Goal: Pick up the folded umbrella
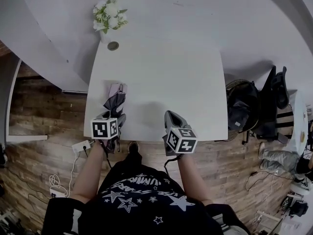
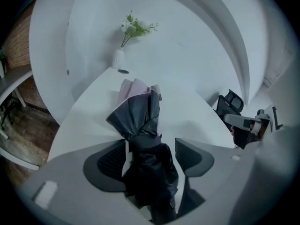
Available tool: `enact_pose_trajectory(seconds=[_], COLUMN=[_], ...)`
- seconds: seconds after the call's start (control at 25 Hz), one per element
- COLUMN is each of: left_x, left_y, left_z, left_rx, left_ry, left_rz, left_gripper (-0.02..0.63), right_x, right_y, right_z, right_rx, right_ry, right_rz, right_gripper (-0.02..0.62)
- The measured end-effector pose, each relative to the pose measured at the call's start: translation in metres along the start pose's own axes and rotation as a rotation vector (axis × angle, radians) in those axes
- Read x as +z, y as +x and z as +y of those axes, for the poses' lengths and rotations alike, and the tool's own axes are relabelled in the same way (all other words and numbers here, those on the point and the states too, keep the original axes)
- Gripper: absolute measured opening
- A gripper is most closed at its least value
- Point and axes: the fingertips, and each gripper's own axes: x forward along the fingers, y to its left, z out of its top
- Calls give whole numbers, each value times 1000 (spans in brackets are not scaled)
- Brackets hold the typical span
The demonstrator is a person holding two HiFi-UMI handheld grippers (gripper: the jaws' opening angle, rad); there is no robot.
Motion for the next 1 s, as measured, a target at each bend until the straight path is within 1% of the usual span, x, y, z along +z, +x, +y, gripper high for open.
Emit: enact_pose_trajectory(seconds=[0.08, 0.28, 0.36, 0.48, 0.64, 0.8, 1.0], left_x=[-6, -8, -8, -9, -9, -9, -8], left_y=[7, 16, 18, 20, 21, 19, 18], left_z=[1, 3, 5, 8, 9, 11, 9], left_rx=[-4, -2, 11, 42, 73, 66, 36], left_ry=[-8, -5, -7, -1, 9, -3, -13], left_rz=[31, 62, 69, 78, 83, 72, 50], left_gripper=[303, 295, 290, 264, 256, 236, 215], right_x=[-1, -2, -3, -4, -4, -4, -2], right_y=[2, 6, 6, 7, 7, 4, 0], right_z=[-3, -5, -5, -7, -6, -4, -6], right_rx=[-8, -16, -16, -20, -19, -15, -14], right_ry=[10, 21, 21, 28, 33, 33, 31], right_rz=[1, 9, 10, 9, 3, -3, -11], right_gripper=[17, 17, 17, 17, 17, 17, 17])
